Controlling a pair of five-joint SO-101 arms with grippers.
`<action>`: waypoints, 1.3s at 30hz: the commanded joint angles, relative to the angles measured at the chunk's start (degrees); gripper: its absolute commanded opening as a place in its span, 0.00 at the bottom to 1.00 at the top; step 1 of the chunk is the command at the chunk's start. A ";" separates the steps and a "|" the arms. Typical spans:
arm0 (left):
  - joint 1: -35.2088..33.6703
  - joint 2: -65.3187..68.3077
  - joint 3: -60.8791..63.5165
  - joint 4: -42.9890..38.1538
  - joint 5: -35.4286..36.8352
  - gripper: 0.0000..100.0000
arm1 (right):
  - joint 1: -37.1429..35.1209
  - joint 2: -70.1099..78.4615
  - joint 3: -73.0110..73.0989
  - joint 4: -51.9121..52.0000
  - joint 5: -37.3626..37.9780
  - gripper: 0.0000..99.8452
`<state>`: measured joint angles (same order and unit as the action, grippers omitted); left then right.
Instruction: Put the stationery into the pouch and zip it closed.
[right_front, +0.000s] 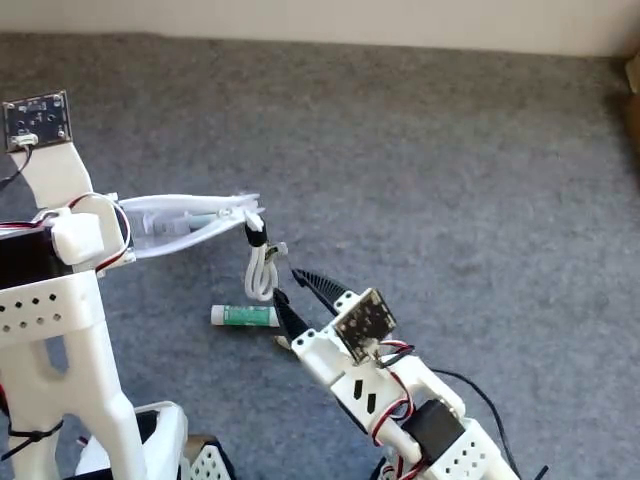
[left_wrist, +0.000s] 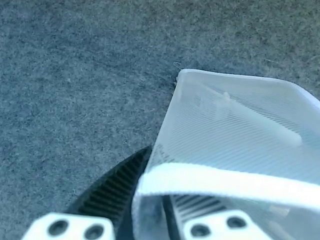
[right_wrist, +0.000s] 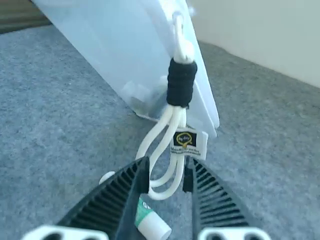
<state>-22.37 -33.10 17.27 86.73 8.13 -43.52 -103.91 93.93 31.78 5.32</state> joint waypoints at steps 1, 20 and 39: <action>-0.66 -0.04 0.48 -0.97 0.44 0.01 | 0.22 0.13 -3.03 4.26 -0.09 0.12; -0.66 -0.04 0.48 -0.97 0.44 0.01 | -11.21 0.31 -7.08 22.02 6.86 0.12; -0.84 -0.04 4.18 -5.54 0.44 0.01 | -11.12 38.90 -22.37 21.58 6.42 0.12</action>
<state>-22.37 -33.10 20.44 82.51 8.13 -54.33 -71.82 77.32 53.67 11.47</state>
